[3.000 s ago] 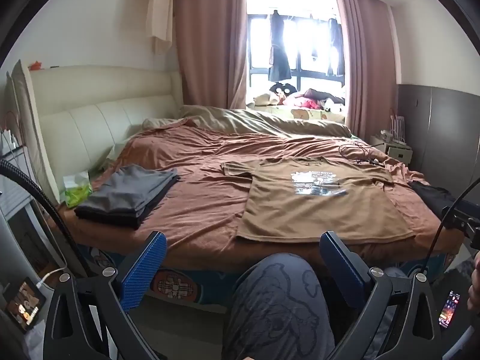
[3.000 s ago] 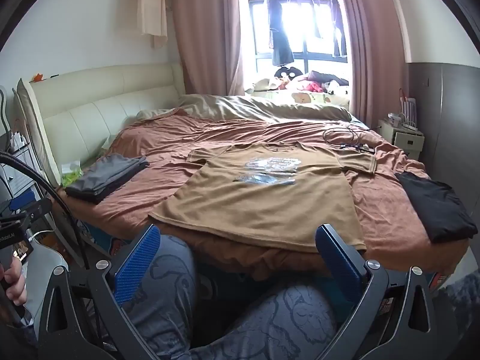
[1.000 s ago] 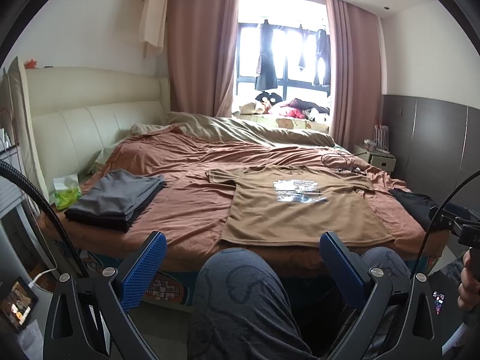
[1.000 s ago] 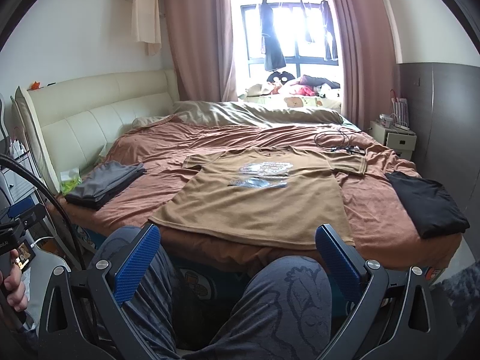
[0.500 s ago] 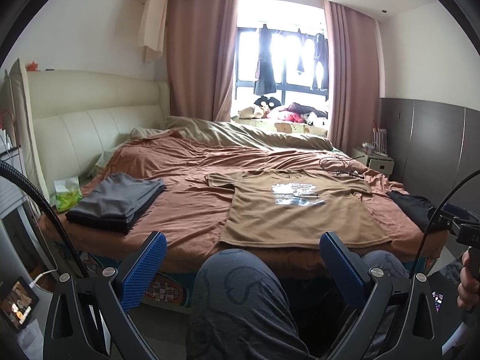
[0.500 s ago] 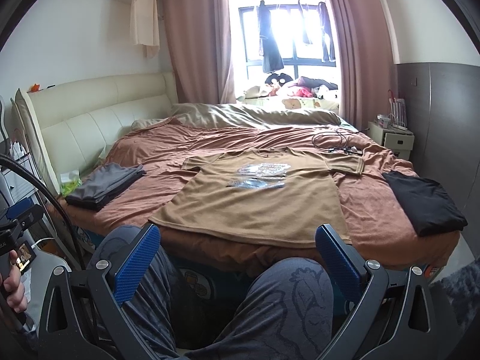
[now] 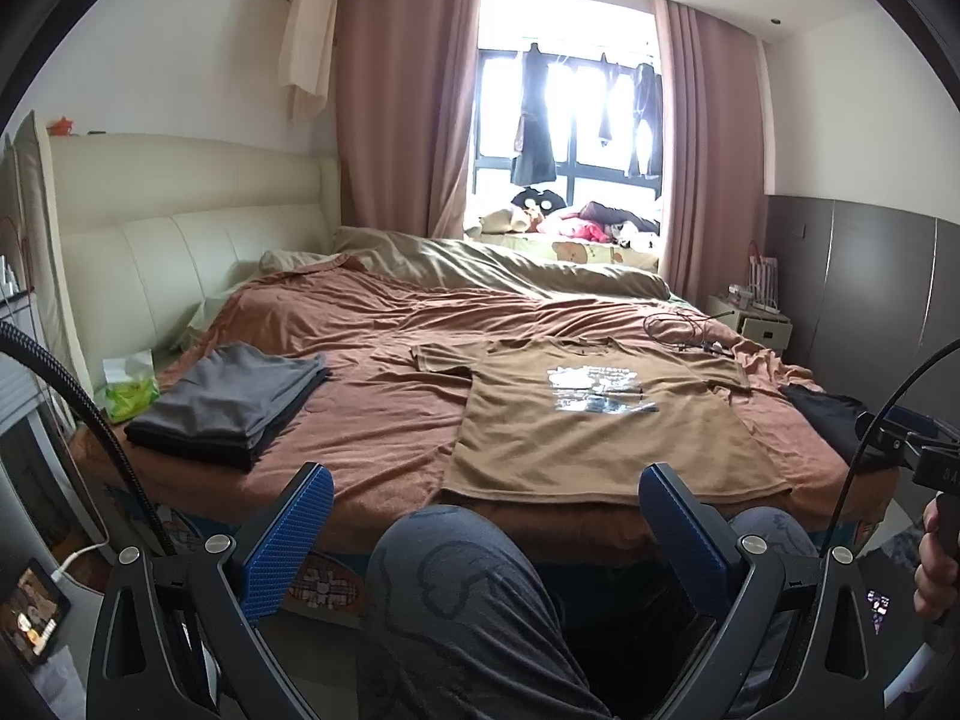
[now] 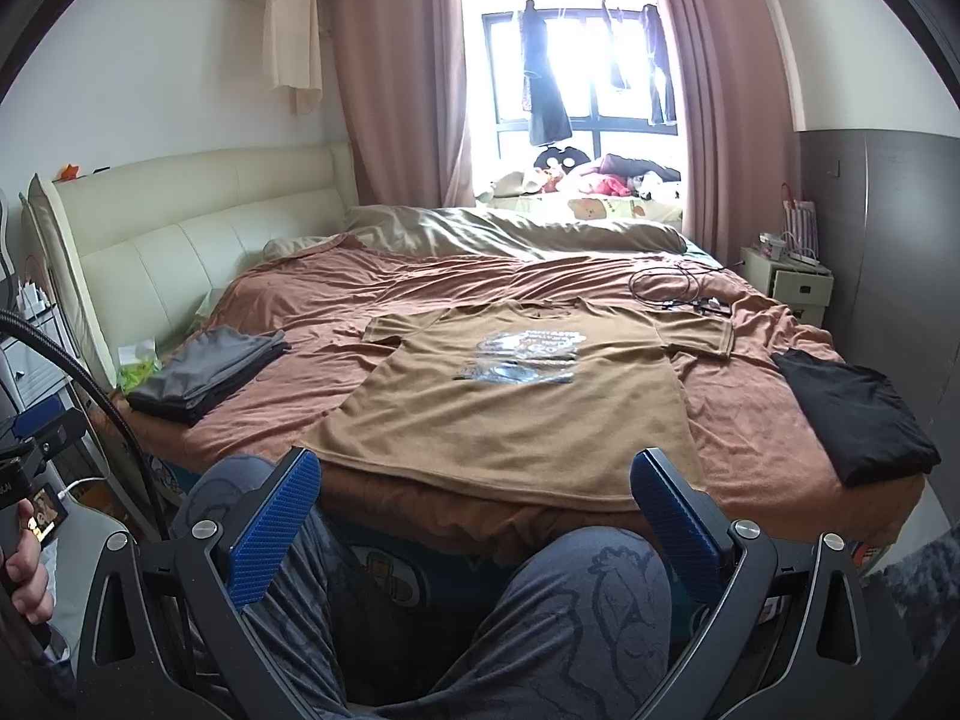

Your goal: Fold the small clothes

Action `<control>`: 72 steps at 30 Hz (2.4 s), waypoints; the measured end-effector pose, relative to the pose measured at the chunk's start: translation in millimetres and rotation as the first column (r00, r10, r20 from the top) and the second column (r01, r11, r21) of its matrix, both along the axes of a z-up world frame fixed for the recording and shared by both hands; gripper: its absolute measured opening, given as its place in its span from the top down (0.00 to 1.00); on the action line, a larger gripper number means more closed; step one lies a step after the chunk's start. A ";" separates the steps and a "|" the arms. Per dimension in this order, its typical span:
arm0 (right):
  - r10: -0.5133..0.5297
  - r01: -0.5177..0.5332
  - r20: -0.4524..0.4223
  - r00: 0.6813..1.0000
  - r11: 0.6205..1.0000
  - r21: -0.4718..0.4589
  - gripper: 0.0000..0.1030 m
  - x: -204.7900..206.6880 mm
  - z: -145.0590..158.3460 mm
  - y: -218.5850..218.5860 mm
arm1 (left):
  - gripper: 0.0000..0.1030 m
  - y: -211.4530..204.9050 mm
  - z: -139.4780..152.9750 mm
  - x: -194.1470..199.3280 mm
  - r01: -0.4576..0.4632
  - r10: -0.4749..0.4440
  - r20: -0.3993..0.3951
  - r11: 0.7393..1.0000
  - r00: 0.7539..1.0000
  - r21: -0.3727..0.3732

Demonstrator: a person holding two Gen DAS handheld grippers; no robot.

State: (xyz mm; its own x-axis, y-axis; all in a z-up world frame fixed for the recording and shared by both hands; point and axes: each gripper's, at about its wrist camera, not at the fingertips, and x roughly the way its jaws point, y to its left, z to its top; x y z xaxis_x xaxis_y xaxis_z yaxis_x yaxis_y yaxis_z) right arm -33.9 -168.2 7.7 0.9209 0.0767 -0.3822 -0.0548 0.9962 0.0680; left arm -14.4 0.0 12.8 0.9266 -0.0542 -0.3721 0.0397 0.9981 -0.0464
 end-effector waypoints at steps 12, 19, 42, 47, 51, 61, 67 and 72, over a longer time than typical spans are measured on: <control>-0.014 0.016 -0.045 0.999 0.999 0.043 0.00 86.4 2.6 -10.2 | 0.01 2.9 -1.8 85.7 0.021 -0.020 -0.052 0.999 0.998 0.024; -0.011 0.014 -0.071 0.997 0.999 0.040 0.00 151.3 5.0 -7.0 | 0.01 18.1 -7.8 147.2 0.017 -0.015 -0.097 1.000 0.995 0.019; -0.073 0.078 -0.230 0.971 0.997 0.014 0.00 358.9 -3.8 -4.5 | 0.02 76.9 -38.1 342.6 -0.031 0.025 -0.222 0.999 0.975 -0.024; -0.072 0.084 -0.260 0.963 0.996 0.035 0.00 392.9 -9.2 5.2 | 0.03 82.9 -44.7 385.1 -0.025 0.017 -0.246 0.999 0.969 -0.031; -0.027 0.042 -0.259 0.966 0.998 0.053 0.00 415.5 -14.5 6.8 | 0.09 88.1 -51.1 417.9 -0.026 0.014 -0.267 0.999 0.963 -0.041; -0.007 0.041 -0.246 0.969 0.990 0.135 0.00 478.1 -22.4 -6.7 | 0.21 95.3 -73.1 504.1 -0.002 -0.016 -0.342 0.999 0.939 -0.053; -0.010 0.062 -0.291 0.957 0.984 0.169 0.00 521.5 -36.5 0.6 | 0.21 97.0 -90.0 551.4 0.009 -0.033 -0.381 0.998 0.924 -0.063; -0.001 0.063 -0.306 0.952 0.979 0.194 0.00 556.1 -40.9 9.9 | 0.21 97.7 -111.1 588.9 0.005 -0.024 -0.433 0.999 0.901 -0.045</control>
State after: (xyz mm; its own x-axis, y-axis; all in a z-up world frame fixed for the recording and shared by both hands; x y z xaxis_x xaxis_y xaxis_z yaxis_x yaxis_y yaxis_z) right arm 522.1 -158.2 -33.2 0.7673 0.1524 -0.6229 0.0310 0.9614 0.2734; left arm 574.5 97.8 -98.3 0.6731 -0.0910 -0.7340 0.0210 0.9944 -0.1040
